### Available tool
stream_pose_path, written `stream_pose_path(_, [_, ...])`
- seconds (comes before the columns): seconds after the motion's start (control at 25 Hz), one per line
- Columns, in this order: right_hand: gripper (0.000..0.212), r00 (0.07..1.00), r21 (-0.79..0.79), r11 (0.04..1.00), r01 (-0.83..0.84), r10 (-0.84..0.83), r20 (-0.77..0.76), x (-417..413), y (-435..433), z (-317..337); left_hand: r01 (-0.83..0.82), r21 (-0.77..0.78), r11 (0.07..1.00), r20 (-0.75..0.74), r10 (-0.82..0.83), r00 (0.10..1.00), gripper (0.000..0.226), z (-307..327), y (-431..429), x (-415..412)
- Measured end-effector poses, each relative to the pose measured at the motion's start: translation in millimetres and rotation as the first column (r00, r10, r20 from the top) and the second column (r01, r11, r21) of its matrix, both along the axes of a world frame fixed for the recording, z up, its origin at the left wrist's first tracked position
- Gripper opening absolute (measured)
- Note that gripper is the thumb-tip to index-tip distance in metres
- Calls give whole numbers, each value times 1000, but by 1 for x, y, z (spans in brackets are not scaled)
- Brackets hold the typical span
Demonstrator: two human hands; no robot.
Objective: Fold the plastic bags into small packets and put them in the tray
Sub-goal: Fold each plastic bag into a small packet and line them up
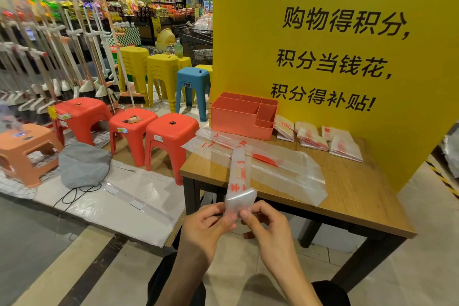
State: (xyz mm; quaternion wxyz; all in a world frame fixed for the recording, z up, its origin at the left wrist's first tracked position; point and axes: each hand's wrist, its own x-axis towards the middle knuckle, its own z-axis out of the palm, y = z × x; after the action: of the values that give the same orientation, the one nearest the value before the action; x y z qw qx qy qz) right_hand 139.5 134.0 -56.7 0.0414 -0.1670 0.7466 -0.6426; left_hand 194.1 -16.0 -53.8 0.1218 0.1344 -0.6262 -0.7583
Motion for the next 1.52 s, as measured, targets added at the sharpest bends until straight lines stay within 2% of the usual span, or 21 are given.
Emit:
stream_pose_path(0.08, [9,999,-29,1000,-6,7,38,1,-1,1,20,-26,999,16,-19,1000,44,2,-3,-2])
stream_pose_path(0.24, [10,996,-65,998,2,4,88,5,0,4,27,-15,1000,28,-27,999,38,3,-3,-3])
stream_pose_path(0.4, [10,995,-76,997,-19,26,96,13,0,8,-36,-13,999,27,36,999,36,2,3,-2])
stream_pose_path(0.68, [15,968,-104,988,115,-88,235,13,3,4,-44,-27,999,118,47,992,18,4,14,-3])
stream_pose_path(0.8, [13,962,-81,990,113,-88,258,10,6,2,-81,-26,996,148,84,985,26,0,14,-10])
stream_pose_path(0.92, [19,967,0,997,72,-70,247,8,12,1,-51,-9,999,230,52,972,22,-5,11,-18])
stream_pose_path(1.04, [20,960,31,987,159,-162,229,5,13,0,-31,-30,999,267,37,963,12,-5,14,-20])
stream_pose_path(1.2, [38,957,61,979,197,-205,203,-1,12,-6,32,-62,998,291,-13,957,12,-2,25,-21])
stream_pose_path(1.4, [52,973,-20,989,144,-138,187,1,17,-10,83,-73,994,265,-61,962,12,3,20,-28])
stream_pose_path(1.52, [42,987,-8,995,96,-95,128,2,24,-9,82,-30,996,264,-72,962,13,5,16,-31])
